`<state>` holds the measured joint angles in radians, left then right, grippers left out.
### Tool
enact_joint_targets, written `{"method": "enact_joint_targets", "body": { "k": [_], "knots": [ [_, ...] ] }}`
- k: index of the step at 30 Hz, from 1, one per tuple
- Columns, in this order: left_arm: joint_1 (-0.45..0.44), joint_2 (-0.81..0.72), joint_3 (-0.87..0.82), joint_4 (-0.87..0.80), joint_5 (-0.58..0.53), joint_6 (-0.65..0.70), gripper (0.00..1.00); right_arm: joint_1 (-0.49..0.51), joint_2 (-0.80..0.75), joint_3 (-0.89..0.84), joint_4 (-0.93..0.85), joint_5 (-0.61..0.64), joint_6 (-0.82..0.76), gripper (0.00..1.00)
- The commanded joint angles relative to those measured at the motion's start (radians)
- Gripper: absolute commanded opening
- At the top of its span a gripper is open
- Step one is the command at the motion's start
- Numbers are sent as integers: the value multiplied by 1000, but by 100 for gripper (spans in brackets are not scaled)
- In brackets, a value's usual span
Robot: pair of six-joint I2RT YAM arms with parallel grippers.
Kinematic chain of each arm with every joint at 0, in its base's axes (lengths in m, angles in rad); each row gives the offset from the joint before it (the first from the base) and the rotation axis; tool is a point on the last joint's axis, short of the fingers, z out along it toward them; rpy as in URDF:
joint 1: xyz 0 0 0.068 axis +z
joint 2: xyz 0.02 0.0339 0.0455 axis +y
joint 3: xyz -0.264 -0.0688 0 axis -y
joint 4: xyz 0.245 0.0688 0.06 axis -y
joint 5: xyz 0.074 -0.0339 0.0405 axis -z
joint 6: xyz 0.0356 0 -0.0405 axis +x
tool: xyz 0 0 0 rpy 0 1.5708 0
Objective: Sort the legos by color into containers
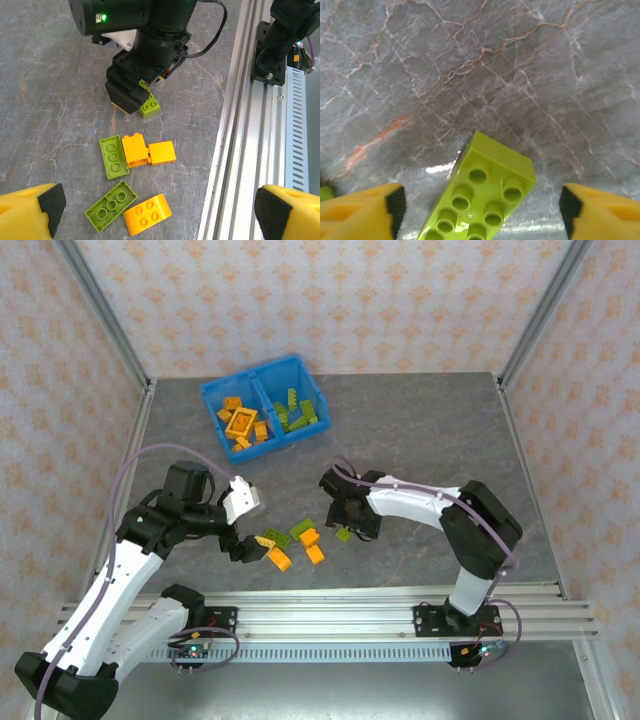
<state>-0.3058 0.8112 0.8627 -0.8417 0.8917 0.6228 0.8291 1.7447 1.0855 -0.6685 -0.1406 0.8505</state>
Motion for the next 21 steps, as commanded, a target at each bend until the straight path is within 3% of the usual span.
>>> {"method": "enact_joint_targets", "body": {
  "k": [1, 7, 9, 13, 16, 21],
  "knots": [
    [-7, -12, -10, 8, 24, 48, 100, 11, 23, 14, 5, 49, 41, 71],
    [-8, -17, -12, 12, 12, 45, 100, 11, -14, -34, 2, 73, 84, 35],
    [-10, -19, -8, 15, -2, 37, 100, 11, -59, -31, -25, 116, 79, 28],
    [-10, -30, 2, 74, -60, -42, 100, 10, -156, 71, -94, 207, -6, 25],
    [-10, -51, -13, 195, -111, -178, 100, 10, -188, 204, -119, 283, -132, 25],
    [-10, -61, -27, 310, -250, -364, 100, 3, -93, 452, -40, 361, -387, 25]
  ]
}}
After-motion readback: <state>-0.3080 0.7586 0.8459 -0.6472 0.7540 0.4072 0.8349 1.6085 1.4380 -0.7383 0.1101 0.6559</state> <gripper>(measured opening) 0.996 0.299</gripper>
